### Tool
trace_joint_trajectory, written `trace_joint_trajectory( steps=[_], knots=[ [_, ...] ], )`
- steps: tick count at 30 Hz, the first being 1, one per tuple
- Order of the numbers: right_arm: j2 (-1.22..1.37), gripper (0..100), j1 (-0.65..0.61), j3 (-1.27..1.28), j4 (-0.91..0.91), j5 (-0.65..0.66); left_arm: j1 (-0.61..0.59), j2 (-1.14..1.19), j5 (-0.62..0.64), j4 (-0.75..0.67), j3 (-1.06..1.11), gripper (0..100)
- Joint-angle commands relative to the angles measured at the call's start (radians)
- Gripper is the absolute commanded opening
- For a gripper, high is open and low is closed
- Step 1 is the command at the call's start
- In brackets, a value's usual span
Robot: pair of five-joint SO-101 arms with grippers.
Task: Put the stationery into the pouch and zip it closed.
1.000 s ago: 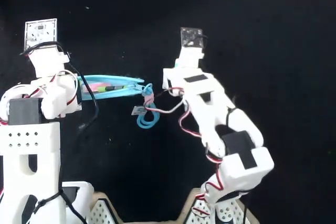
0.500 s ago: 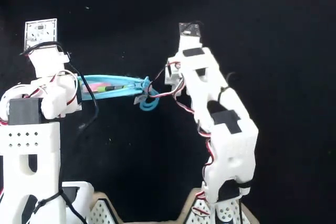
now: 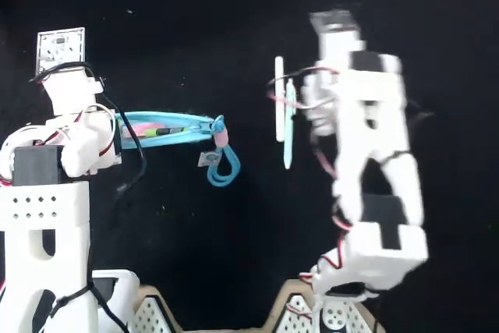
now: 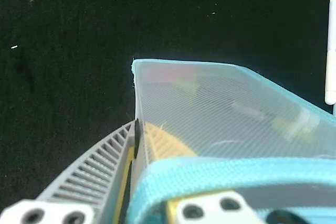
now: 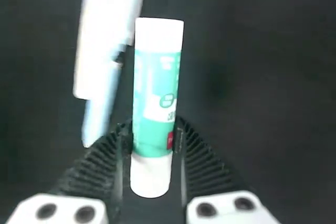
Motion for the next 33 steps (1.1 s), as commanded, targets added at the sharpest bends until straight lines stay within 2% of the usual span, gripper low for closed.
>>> trace_joint_trajectory(
  steps=[1, 5, 8, 11, 15, 17, 24, 33],
  knots=[
    [-0.030, 1.1, 0.160, 0.061, -0.020, 0.149, 0.024, 0.008, 0.003, -0.008, 0.050, 3],
    [0.048, 1.2, 0.209, 0.154, -0.092, 0.331, 0.024, 0.008, 0.003, -0.018, 0.050, 3],
    [0.113, 1.2, 0.201, 0.163, -0.077, 0.405, 0.024, 0.008, 0.003, -0.035, 0.068, 3],
    [0.168, 4.4, 0.192, 0.134, -0.032, 0.411, 0.024, 0.008, 0.003, -0.041, 0.074, 3],
    [0.231, 20.6, 0.186, 0.056, 0.071, 0.410, 0.024, 0.008, 0.003, -0.041, 0.074, 3],
    [0.252, 24.2, 0.184, -0.002, 0.118, 0.411, 0.024, 0.008, 0.003, -0.041, 0.074, 3],
    [0.272, 20.8, 0.161, -0.246, 0.273, 0.410, 0.024, 0.008, 0.003, -0.037, 0.070, 3],
    [0.392, 20.8, 0.041, -0.312, 0.239, 0.416, 0.024, 0.008, 0.003, -0.037, 0.076, 3]
  ],
)
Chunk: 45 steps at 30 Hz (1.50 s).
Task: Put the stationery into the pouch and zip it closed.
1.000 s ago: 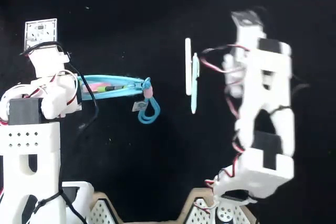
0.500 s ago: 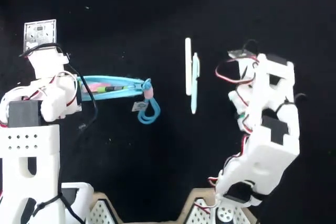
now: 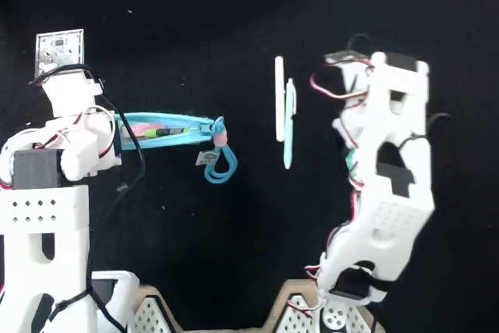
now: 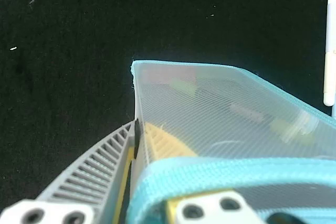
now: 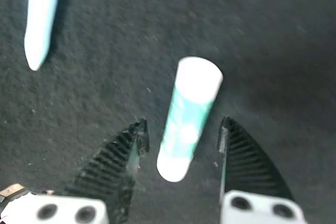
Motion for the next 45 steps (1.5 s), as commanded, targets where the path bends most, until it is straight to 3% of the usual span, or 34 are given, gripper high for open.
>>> trace_joint_trajectory(
  steps=[1, 8, 15, 17, 20, 24, 30, 39, 45],
  knots=[
    [0.030, 20.8, -0.043, -0.104, -0.011, 0.014, 0.024, 0.008, 0.003, -0.003, 0.048, 3],
    [0.168, 20.8, 0.005, -0.308, -0.002, 0.014, 0.024, 0.008, 0.003, -0.002, 0.048, 3],
    [0.305, 20.8, 0.021, -0.349, -0.002, 0.087, 0.024, 0.008, 0.003, -0.002, 0.048, 3],
    [0.315, 17.5, 0.021, -0.348, 0.006, 0.087, 0.024, 0.008, 0.003, -0.002, 0.048, 3],
    [0.312, 2.5, 0.018, -0.349, 0.028, 0.086, 0.024, 0.008, 0.003, -0.002, 0.048, 3],
    [0.280, 1.1, 0.020, -0.357, 0.078, 0.084, 0.024, 0.008, 0.003, -0.002, 0.047, 3],
    [-0.001, 1.0, 0.011, -0.344, 0.181, 0.068, 0.024, 0.008, 0.003, -0.002, 0.047, 3],
    [-0.671, 1.1, -0.089, 0.097, 0.155, 0.058, 0.024, 0.008, 0.003, -0.002, 0.048, 3],
    [-1.098, 1.1, -0.196, 0.357, 0.029, 0.037, 0.024, 0.008, 0.003, -0.002, 0.048, 3]
  ],
)
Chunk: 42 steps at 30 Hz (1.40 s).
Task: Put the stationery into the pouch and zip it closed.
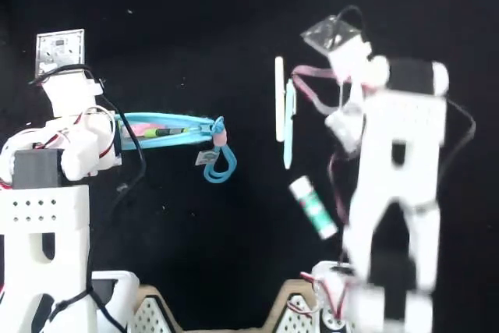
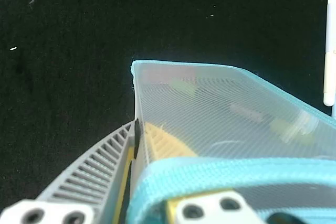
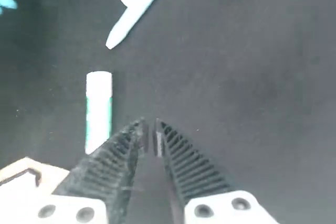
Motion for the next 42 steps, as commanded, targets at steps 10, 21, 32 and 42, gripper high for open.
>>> trace_joint_trajectory(
  steps=[10, 21, 32, 42],
  knots=[
    [-0.228, 13.9, -0.169, 0.510, -0.172, -0.074, 0.022, 0.008, 0.003, -0.005, 0.048, 3],
    [-0.082, 17.7, -0.413, 0.754, -0.382, -0.170, 0.012, 0.008, 0.005, -0.003, 0.047, 3],
    [-0.074, 17.7, -0.440, 0.911, -0.531, -0.143, 0.013, 0.008, 0.005, -0.003, 0.048, 3],
    [-0.082, 17.7, -0.356, 0.731, -0.405, -0.183, 0.012, 0.008, 0.003, -0.002, 0.048, 3]
  ],
)
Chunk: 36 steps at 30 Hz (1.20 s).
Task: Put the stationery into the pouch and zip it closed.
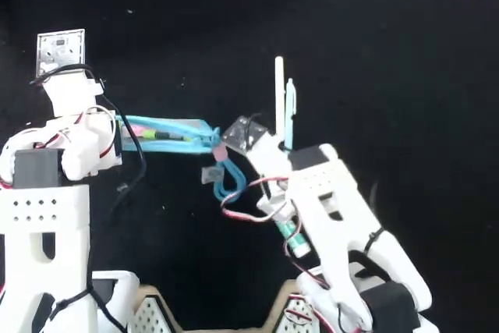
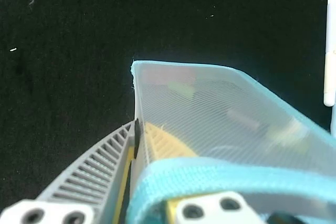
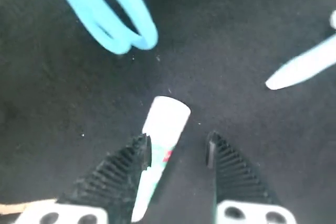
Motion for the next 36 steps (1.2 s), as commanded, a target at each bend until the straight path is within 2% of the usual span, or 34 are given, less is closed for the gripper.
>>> trace_joint_trajectory(
  steps=[1, 6, 10, 14, 17, 25, 32, 36],
  knots=[
    [0.004, 17.7, 0.049, -0.170, 0.123, -0.017, 0.012, 0.008, 0.003, 0.002, 0.048, 3],
    [0.004, 17.7, 0.092, -0.400, 0.282, -0.037, 0.010, 0.008, 0.003, 0.002, 0.048, 3],
    [-0.007, 17.6, 0.110, -0.415, 0.285, -0.132, -0.087, 0.006, 0.011, -0.005, 0.035, 3],
    [-0.096, 17.6, 0.107, -0.315, 0.238, -0.143, -0.226, 0.006, 0.035, 0.000, -0.015, 3],
    [-0.183, 17.6, 0.107, -0.185, 0.193, -0.132, -0.277, 0.006, 0.048, 0.000, -0.027, 3],
    [-0.260, 18.1, 0.100, 0.102, -0.003, -0.129, -0.278, 0.006, 0.052, -0.005, -0.027, 3],
    [-0.260, 18.1, -0.097, 0.156, -0.029, -0.150, -0.278, 0.006, 0.052, -0.003, -0.027, 3],
    [-0.259, 18.1, -0.086, 0.162, -0.091, -0.176, -0.278, 0.006, 0.051, -0.002, -0.027, 3]
  ],
)
